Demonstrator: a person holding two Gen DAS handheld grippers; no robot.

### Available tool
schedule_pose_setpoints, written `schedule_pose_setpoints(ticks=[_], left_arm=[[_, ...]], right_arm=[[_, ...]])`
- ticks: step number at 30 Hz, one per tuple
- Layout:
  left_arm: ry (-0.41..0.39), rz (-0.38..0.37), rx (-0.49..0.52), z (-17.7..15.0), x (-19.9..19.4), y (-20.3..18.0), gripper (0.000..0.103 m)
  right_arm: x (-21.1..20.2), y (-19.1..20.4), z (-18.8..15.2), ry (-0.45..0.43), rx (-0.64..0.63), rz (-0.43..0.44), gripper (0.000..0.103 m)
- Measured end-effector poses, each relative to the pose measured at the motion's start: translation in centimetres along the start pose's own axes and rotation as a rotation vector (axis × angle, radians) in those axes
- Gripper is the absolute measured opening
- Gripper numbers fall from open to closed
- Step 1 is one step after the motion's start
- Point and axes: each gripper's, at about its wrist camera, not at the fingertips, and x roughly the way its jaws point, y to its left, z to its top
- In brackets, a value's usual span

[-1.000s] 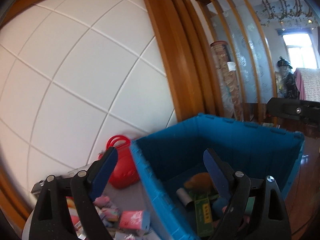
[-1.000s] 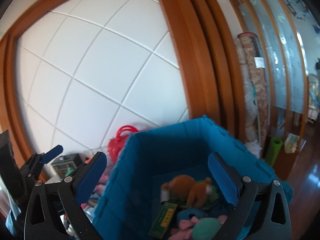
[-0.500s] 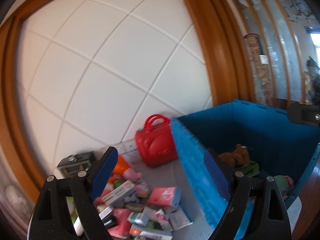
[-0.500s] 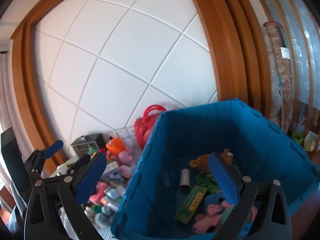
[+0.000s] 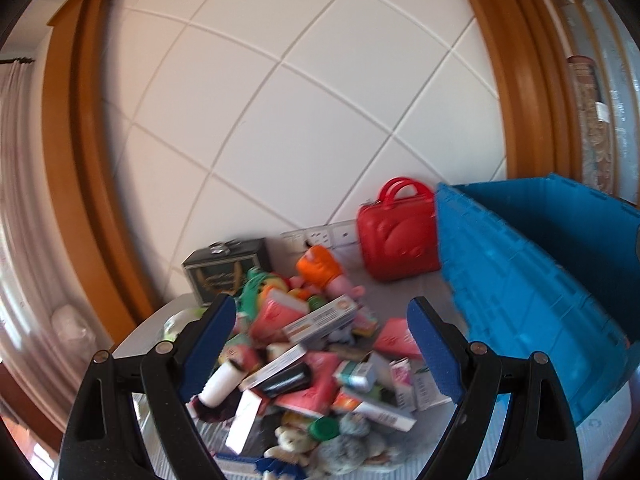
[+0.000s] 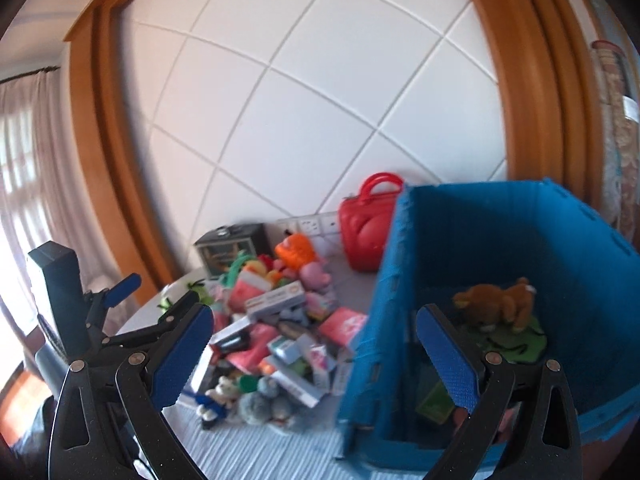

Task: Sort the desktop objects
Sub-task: 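Move both tools back toward the remaining pile on the table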

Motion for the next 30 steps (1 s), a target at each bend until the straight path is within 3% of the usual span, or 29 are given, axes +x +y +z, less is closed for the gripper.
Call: schedule_pose_setpoints(ticks=[10,16,20,24,29,30], left_arm=[[0.077,0.131,-0.032,-5.4,0.0,7.0,0.088],[0.139,0.258,-0.083,-11.3,0.5,15.8,0.088],[0.211,0.337,-0.064,-15.4,1.7,22.2,0.088],[0.283,0.301,-0.054,-18.5,2.8,26.8,0.088],[0.320,0.209,-0.053,-20.6,4.9,31.7,0.088],[0.318,0.192,-0.043,-20.8,5.3,32.5,0.088]], right_arm=[[4.1,4.1,-2.9,0.085,-0.022,0.116,0.103],[8.3,8.9,-5.3,0.172,-0.099,0.148,0.103],[12.3,12.6,-8.2,0.251,-0.135,0.180,0.103],[18.2,17.1,-11.2,0.363,-0.123,0.218,0.103],[25.3,22.9,-13.9,0.455,-0.081,0.203,0.103],[26.8,23.8,-14.5,0.476,-0.070,0.191,0.098]])
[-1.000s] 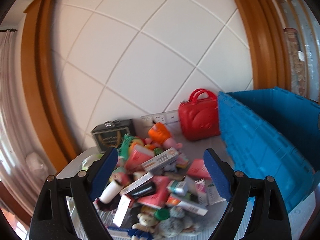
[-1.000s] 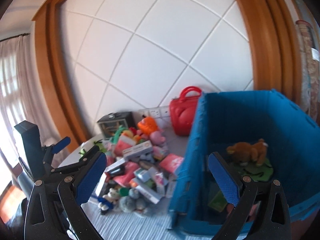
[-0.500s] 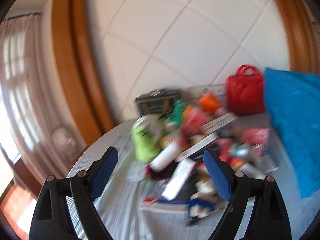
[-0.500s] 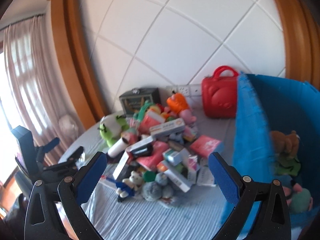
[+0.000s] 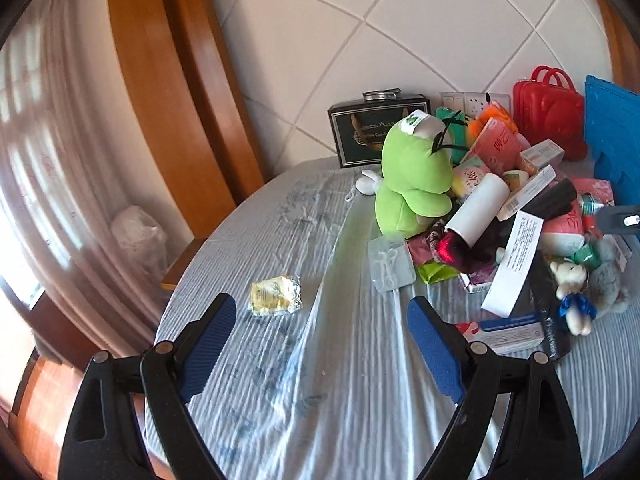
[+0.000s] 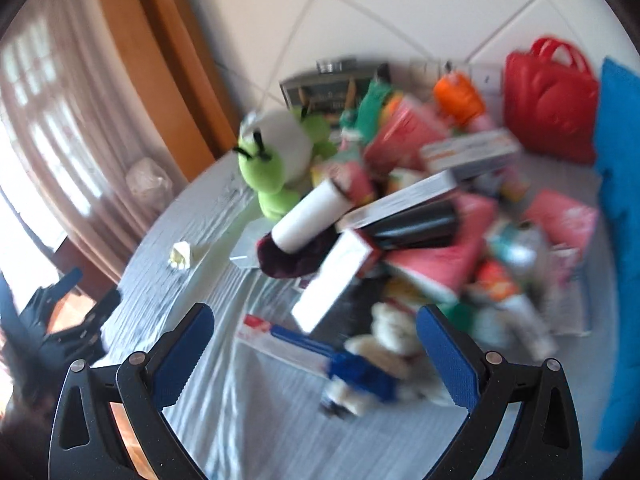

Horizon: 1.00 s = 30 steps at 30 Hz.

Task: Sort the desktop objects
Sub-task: 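Move both tools back toward the remaining pile on the table, then grasp a blue-and-white ointment box with the left tool while the right tool grasps a red-and-white ointment box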

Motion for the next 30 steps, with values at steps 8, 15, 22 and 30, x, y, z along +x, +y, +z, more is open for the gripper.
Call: schedule_pose_setpoints(ticks=[8,15,22,30], left_arm=[[0.001,-0.089,0.078,0.5,4.0,2.8,0.088],[0.018,-0.265,0.220,-0.3,6.5,-0.3,0.088],[-0.005,-0.631,0.551,-1.8,8.3,-7.1,0.063],[0.075,-0.935,0.873,-2.9,12.1,-13.6,0.056]], right_arm=[[13.1,1.2,-1.2,0.162,0.222,-0.130,0.079],[16.6,0.0,-0.5,0.118,0.204,-0.228,0.053],[12.9,-2.4,-0.2,0.080,0.181,-0.106,0.046],[3.6,-5.9,-0.1,-0.019,0.213,-0.103,0.029]])
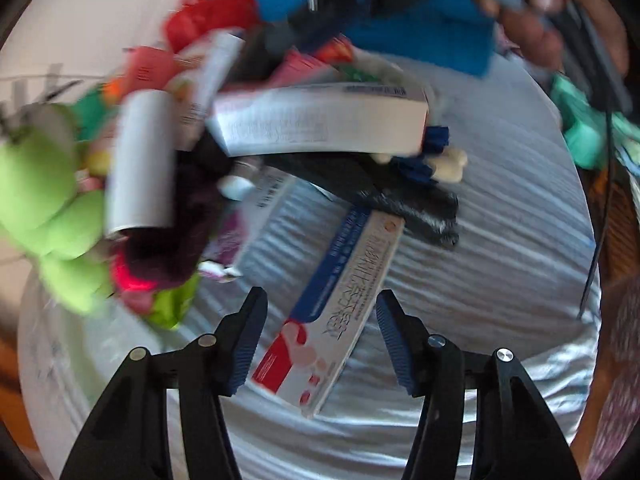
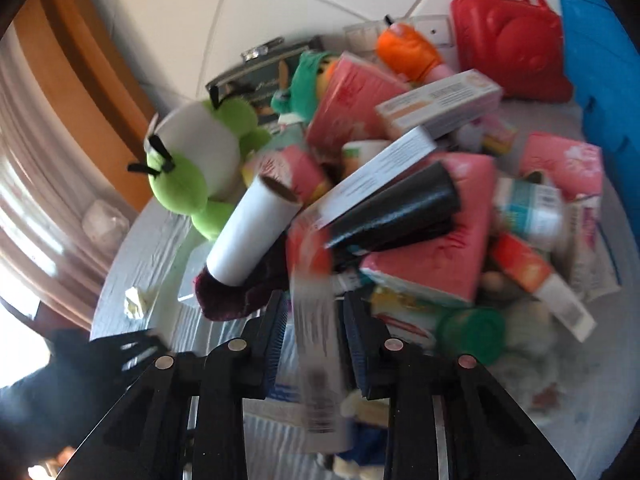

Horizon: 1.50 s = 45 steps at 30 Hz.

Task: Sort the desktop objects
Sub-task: 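Grasp a blue-and-white ointment box with the left tool while the right tool grasps a red-and-white ointment box, then carry both ointment boxes over the blue crate and open both tools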

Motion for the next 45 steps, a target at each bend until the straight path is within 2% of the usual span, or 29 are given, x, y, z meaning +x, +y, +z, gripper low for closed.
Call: schedule_pose_setpoints(ticks=[3,4,6,9,11,13,17,20,21,23,24,25,26,29,32,36,38,41,44,45], left_arm=[[0.072,-0.060,0.068,0.2,2.5,0.1,0.057],[0.045,-0.081,0.054,0.3,2.6,0.4,0.056],[0.065,-0.105,0.023,0.5,3.0,0.7,0.051],[0.057,-0.060,0.051,0.2,2.7,-0.6,0.042],[0.041,-0.047,0.024,-0.3,1.8,-1.1,0.038],[0.033,-0.025,-0.031,-0.8,0.8,-1.2,0.038],[0.012,0.027,-0.128,-2.3,-1.9,-1.5,0.038],[0.044,0.079,-0.108,-2.9,-1.7,-2.5,0.038],[0.051,0.091,-0.110,-3.1,-1.5,-2.6,0.038],[0.056,0.113,-0.113,-3.1,-1.2,-2.8,0.038],[0.050,0.121,-0.110,-3.0,-1.3,-3.0,0.038],[0.042,0.126,-0.108,-2.9,-1.4,-3.1,0.038],[0.035,0.129,-0.108,-2.7,-1.5,-3.2,0.038],[0.020,0.141,-0.104,-2.7,-2.1,-3.5,0.038],[0.009,0.165,-0.132,-2.8,-3.4,-3.1,0.038],[-0.040,0.203,-0.186,-2.6,-6.6,-2.5,0.038],[-0.082,0.219,-0.192,-2.5,-8.1,-2.0,0.038],[-0.174,0.249,-0.194,0.6,-10.9,-2.0,0.038],[-0.272,0.276,-0.180,5.9,-13.6,-3.1,0.038],[-0.308,0.279,-0.169,7.9,-14.3,-3.5,0.038]], right_arm=[[-0.4,-0.3,-0.8,0.015,0.005,-0.009,0.027],[0.0,-0.5,-1.2,0.041,-0.003,-0.021,0.028],[1.8,0.7,-1.5,0.083,-0.030,-0.016,0.030],[2.7,1.5,-2.2,0.144,-0.071,0.056,0.032],[3.7,2.2,-2.4,0.186,-0.078,0.104,0.039],[4.7,3.0,-2.7,0.234,-0.078,0.141,0.063],[6.8,4.5,-4.1,0.306,-0.088,0.111,0.065],[9.1,5.1,-4.5,0.354,0.003,0.139,0.066],[9.9,5.4,-4.5,0.367,0.029,0.143,0.069],[12.3,6.2,-4.7,0.416,0.073,0.135,0.069],[13.1,6.5,-4.8,0.422,0.091,0.104,0.066],[13.1,7.0,-4.7,0.392,0.087,0.079,0.051],[13.1,7.3,-4.6,0.363,0.088,0.104,0.042],[12.6,8.6,-4.5,0.293,-0.028,0.026,0.040],[10.7,8.9,-4.4,0.256,-0.071,0.019,0.040],[5.8,8.4,-3.0,0.159,-0.060,0.030,0.040],[1.9,8.1,-2.1,0.089,-0.069,0.023,0.040],[-4.5,7.2,-0.4,-0.048,-0.063,0.003,0.040],[-11.2,6.0,1.1,-0.194,-0.064,-0.032,0.040],[-12.4,5.8,1.6,-0.227,-0.063,-0.042,0.040]])
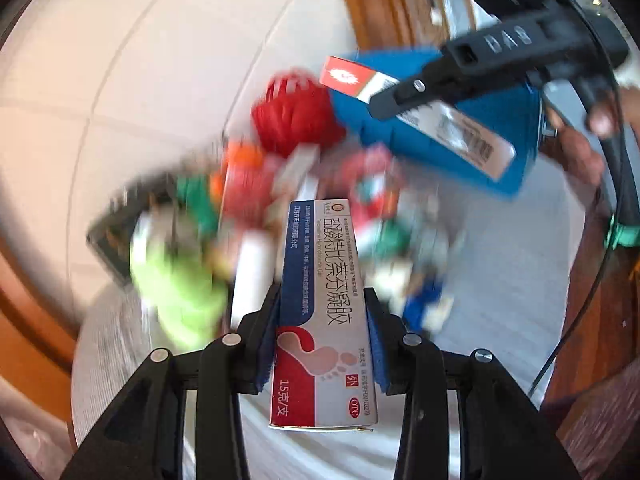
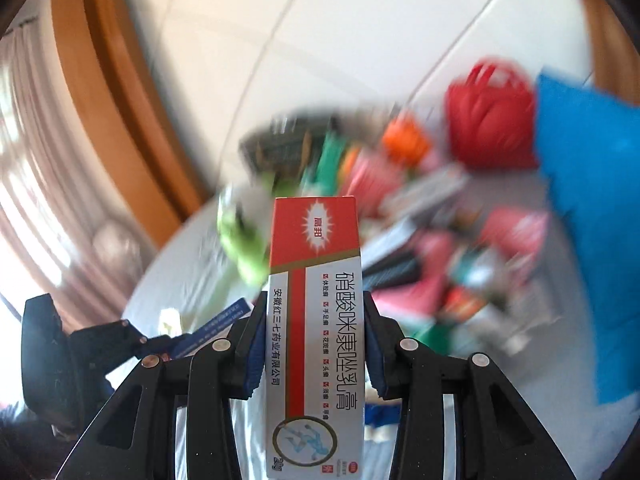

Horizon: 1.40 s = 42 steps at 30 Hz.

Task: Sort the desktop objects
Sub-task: 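Carry both ointment boxes over the blue crate and open both tools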

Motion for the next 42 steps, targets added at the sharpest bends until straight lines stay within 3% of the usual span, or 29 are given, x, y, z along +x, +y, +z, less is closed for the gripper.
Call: schedule_pose_setpoints(ticks=[5,11,18,21,26,27,28,29,39,42], left_arm=[[-0.193,-0.026,0.045,11.4,-1.0,-5.1,0.038],[-0.315,-0.064,0.052,23.0,0.4,-13.3,0.038],[-0.326,-0.095,0.055,33.3,6.0,-23.3,0.038],[-0.293,-0.083,0.056,35.5,8.3,-26.0,0.038],[-0.229,-0.027,0.036,38.8,11.5,-28.7,0.041],[-0.217,0.008,0.019,39.6,12.3,-28.8,0.046],[-0.206,0.034,0.010,39.9,12.9,-28.8,0.059],[-0.204,0.061,-0.001,40.0,13.1,-28.8,0.066],[-0.251,0.243,-0.074,39.3,12.5,-28.1,0.078],[-0.259,0.278,-0.090,38.2,11.9,-27.8,0.079]], right_arm=[[-10.9,-3.7,3.0,-0.220,-0.002,-0.100,0.040],[-22.7,-13.1,4.3,-0.407,0.042,-0.266,0.040],[-27.7,-25.6,5.5,-0.392,0.088,-0.381,0.040],[-28.0,-30.6,5.9,-0.357,0.126,-0.392,0.040],[-28.1,-35.6,7.2,-0.342,0.170,-0.404,0.042],[-28.1,-36.6,7.2,-0.339,0.181,-0.410,0.051],[-27.8,-37.5,7.4,-0.334,0.191,-0.416,0.066],[-27.9,-38.0,7.5,-0.343,0.200,-0.425,0.073],[-31.6,-37.2,5.9,-0.479,0.195,-0.441,0.095],[-31.8,-36.6,5.5,-0.488,0.163,-0.444,0.096]])
